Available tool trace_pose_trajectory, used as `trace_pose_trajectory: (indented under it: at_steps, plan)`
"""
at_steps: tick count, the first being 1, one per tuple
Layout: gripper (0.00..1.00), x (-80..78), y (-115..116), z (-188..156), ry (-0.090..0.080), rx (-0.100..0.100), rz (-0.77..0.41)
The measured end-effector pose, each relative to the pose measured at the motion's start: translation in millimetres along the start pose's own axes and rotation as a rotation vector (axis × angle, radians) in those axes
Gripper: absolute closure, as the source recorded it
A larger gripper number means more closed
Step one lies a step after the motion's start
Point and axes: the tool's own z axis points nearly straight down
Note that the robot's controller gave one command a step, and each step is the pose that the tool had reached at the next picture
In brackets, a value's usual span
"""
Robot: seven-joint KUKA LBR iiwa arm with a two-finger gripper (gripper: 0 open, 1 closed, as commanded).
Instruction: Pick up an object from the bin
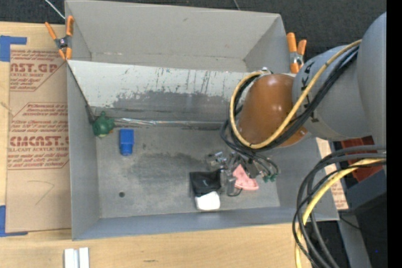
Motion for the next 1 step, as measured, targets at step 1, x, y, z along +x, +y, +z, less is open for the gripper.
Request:
trace_pose_trajectory:
  at_steps: [1]
  plan:
    - [1.0, -13.1, -5.2, -144.5, -0.003, 0.0, -0.023]
